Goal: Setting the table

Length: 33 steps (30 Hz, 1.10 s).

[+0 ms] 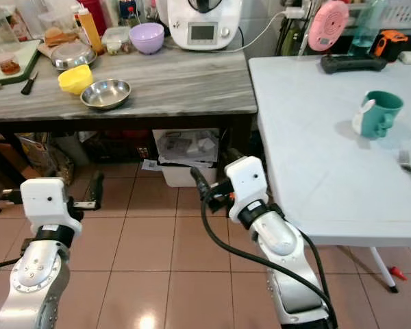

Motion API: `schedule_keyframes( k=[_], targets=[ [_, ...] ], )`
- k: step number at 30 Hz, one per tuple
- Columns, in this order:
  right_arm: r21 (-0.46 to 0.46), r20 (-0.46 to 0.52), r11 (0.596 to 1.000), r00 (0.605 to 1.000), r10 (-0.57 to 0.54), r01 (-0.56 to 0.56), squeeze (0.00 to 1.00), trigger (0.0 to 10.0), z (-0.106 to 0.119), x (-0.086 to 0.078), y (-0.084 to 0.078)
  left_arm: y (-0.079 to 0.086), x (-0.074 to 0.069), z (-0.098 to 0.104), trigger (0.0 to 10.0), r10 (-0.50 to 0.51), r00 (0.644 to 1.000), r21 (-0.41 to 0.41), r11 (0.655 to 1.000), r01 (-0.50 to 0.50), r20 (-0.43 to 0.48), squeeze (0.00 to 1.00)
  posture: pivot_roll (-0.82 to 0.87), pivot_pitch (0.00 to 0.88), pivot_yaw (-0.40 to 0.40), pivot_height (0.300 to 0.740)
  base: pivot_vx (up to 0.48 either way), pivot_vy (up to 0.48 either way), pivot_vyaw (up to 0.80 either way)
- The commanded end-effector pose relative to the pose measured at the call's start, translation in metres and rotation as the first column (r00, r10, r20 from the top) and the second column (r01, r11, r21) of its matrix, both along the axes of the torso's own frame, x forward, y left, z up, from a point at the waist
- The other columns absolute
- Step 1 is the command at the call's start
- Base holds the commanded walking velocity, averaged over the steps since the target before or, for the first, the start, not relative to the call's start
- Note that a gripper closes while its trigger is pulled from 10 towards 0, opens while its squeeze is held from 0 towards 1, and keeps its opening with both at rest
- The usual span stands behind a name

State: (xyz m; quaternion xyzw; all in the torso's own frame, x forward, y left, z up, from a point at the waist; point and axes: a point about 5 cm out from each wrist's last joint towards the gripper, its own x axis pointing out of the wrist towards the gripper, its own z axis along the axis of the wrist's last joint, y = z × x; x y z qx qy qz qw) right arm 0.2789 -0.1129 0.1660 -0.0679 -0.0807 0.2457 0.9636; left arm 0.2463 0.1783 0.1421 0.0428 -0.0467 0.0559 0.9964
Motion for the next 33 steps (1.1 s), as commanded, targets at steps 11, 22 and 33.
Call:
schedule_keyframes(
  k=[11,22,33],
  targets=[
    [0.006,0.011,0.996,0.996,-0.086,0.086,0.0,10.0,0.003,0.004,-0.013,-0.007,0.001,0.0,10.0,-0.035,0.999,-0.003,0.999,0.035,-0.006,0.0,-0.09,0.087,0.095,0.74,0.0,-0.365,0.0],
    [0.006,0.014,0.993,0.992,-0.122,0.122,0.0,10.0,0.003,0.007,-0.018,-0.008,0.001,-0.001,10.0,-0.043,0.999,-0.001,0.999,0.043,-0.011,0.0,-0.09,0.088,0.095,0.74,0.0,-0.364,0.0],
    [0.0,0.02,0.988,0.987,-0.157,0.157,0.0,10.0,0.003,0.009,-0.021,-0.008,0.001,-0.002,10.0,-0.05,0.999,0.003,0.999,0.05,-0.015,0.0,-0.09,0.086,0.095,0.74,0.0,-0.365,0.0]
  ],
)
